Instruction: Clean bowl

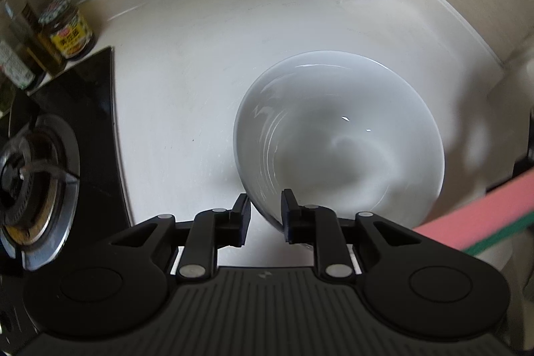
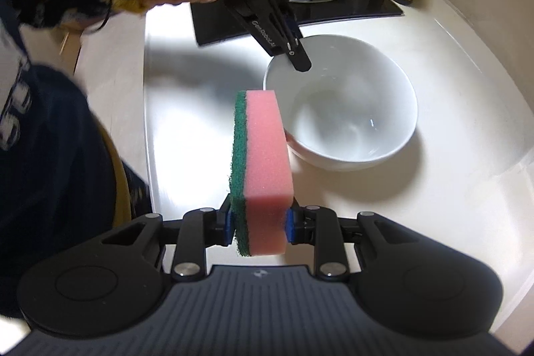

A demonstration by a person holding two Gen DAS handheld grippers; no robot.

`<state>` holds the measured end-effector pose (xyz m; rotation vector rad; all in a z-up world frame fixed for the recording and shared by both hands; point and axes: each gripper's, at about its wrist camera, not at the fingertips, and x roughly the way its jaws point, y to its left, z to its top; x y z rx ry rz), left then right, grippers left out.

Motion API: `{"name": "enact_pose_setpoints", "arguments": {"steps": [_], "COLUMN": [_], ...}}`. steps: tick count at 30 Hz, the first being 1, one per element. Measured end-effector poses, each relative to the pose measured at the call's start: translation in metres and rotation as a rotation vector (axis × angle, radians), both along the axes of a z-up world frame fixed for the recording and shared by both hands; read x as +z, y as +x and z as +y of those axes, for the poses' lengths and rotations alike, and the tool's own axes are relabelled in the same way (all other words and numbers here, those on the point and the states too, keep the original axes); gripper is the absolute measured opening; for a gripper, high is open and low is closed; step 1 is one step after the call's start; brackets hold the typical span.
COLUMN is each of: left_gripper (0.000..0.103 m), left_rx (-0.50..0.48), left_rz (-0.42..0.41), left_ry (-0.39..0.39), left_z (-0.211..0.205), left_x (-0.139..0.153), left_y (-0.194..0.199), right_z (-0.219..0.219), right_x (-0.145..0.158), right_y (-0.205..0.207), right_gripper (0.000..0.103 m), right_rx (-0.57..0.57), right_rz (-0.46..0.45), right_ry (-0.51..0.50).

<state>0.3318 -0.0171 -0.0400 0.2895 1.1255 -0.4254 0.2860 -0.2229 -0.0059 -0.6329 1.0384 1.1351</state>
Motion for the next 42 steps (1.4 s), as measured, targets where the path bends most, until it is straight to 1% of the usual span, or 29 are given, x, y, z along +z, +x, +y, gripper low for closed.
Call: {"name": "enact_pose_setpoints", "arguments": {"steps": [2,6,9,13,16,17,19,20,21,23,24,25,28,29,32,34,36,38,39,42], "left_gripper": [0.025,0.025,0.026,0.026,0.026,0.025,0.022,0.021,0.02,0.018,0.018,0.017,0.015,0.014,0.013,0.013,0.014,0.013,0.013,0.014], "left_rx": [-0.024,-0.049,-0.067,-0.078,-0.087,-0.088,-0.087,-0.086,-0.086,-0.075,-0.059,-0.021,0.046,0.056,0.08,0.088,0.101,0.109,0.112,0.113], "left_rz": [-0.014,-0.022,-0.03,-0.051,-0.078,-0.09,-0.112,-0.123,-0.133,-0.151,-0.156,-0.161,-0.149,-0.136,-0.115,-0.124,-0.132,-0.133,-0.132,-0.137], "left_ry": [0.016,0.024,0.027,0.038,0.062,0.071,0.086,0.094,0.102,0.115,0.12,0.127,0.127,0.112,0.082,0.093,0.101,0.098,0.095,0.098], "left_z": [-0.002,0.003,0.004,0.005,0.005,0.005,0.005,0.005,0.005,0.006,0.007,0.01,0.02,0.024,0.029,0.027,0.025,0.026,0.026,0.026], "left_x": [-0.001,-0.008,-0.009,-0.011,-0.013,-0.014,-0.016,-0.017,-0.018,-0.02,-0.02,-0.021,-0.02,-0.019,-0.017,-0.017,-0.018,-0.018,-0.017,-0.017], "left_y": [0.0,0.012,0.013,0.011,0.009,0.008,0.006,0.005,0.004,0.003,0.004,0.006,0.012,0.013,0.015,0.014,0.013,0.013,0.013,0.012], "right_z": [-0.002,-0.002,-0.003,-0.004,-0.009,-0.012,-0.018,-0.021,-0.022,-0.026,-0.028,-0.031,-0.044,-0.047,-0.046,-0.046,-0.045,-0.04,-0.035,-0.026], "right_x": [0.004,0.009,0.013,0.017,0.022,0.024,0.03,0.036,0.041,0.055,0.055,0.053,0.04,0.038,0.042,0.048,0.05,0.041,0.034,0.013], "right_y": [0.006,0.018,0.023,0.031,0.037,0.04,0.045,0.046,0.045,0.041,0.038,0.033,0.018,0.012,-0.001,-0.007,-0.008,-0.007,-0.006,-0.001], "right_gripper": [0.024,0.024,0.024,0.024,0.024,0.024,0.024,0.024,0.024,0.024,0.024,0.024,0.024,0.024,0.024,0.024,0.024,0.024,0.024,0.024], "right_rx": [0.042,0.117,0.154,0.196,0.196,0.183,0.138,0.111,0.079,-0.058,-0.127,-0.207,-0.395,-0.42,-0.431,-0.446,-0.482,-0.522,-0.533,-0.571], "right_rz": [0.003,0.003,-0.004,-0.022,-0.053,-0.072,-0.112,-0.122,-0.116,-0.06,-0.044,-0.017,0.095,0.103,0.093,0.11,0.142,0.212,0.241,0.309], "right_ry": [-0.033,-0.111,-0.149,-0.225,-0.292,-0.315,-0.329,-0.315,-0.267,-0.087,-0.044,0.006,0.159,0.179,0.185,0.23,0.289,0.37,0.393,0.42]}}
